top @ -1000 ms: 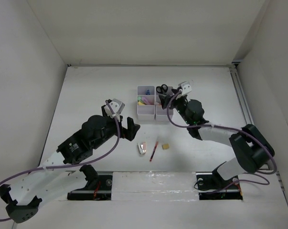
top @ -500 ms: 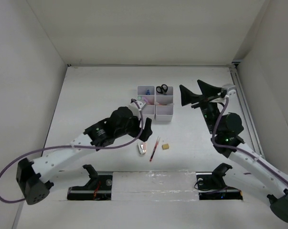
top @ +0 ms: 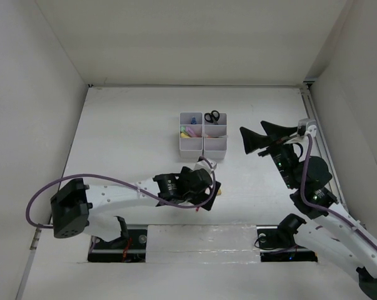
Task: Sort the stationery into containers
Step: Grab a piece of stationery with the left arm
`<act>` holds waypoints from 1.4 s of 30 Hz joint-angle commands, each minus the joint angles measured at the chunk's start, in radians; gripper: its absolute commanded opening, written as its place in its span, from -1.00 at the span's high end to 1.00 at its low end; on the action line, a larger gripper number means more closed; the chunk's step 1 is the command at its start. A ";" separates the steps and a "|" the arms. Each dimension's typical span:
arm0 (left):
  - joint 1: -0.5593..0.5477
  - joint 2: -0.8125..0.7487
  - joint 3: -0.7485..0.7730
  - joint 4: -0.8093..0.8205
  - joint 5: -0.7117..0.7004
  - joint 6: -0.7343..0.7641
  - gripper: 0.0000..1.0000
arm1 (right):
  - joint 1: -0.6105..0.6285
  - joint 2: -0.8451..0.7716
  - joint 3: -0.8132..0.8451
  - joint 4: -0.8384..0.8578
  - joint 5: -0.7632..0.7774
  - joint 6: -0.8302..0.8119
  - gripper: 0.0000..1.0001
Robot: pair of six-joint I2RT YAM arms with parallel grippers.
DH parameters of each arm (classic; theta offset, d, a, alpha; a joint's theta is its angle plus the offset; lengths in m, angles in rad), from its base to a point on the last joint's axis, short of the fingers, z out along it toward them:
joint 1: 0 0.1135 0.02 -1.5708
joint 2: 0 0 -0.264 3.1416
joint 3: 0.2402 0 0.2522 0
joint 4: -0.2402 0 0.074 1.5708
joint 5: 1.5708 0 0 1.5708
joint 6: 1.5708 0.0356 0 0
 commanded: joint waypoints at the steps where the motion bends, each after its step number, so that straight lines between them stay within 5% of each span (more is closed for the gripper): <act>1: -0.011 0.026 0.003 0.025 -0.039 -0.062 -1.00 | 0.009 -0.019 -0.014 -0.017 -0.025 0.024 -1.00; 8: -0.011 0.155 0.076 0.028 -0.059 -0.062 -0.96 | 0.009 -0.010 -0.014 -0.017 -0.054 0.042 -1.00; 18: -0.011 0.266 0.130 0.028 -0.060 -0.062 -0.64 | 0.018 -0.019 -0.014 -0.017 -0.054 0.042 -0.98; 42: -0.011 0.399 0.121 0.004 -0.031 -0.126 0.37 | 0.018 -0.055 -0.014 -0.026 -0.063 0.042 -0.98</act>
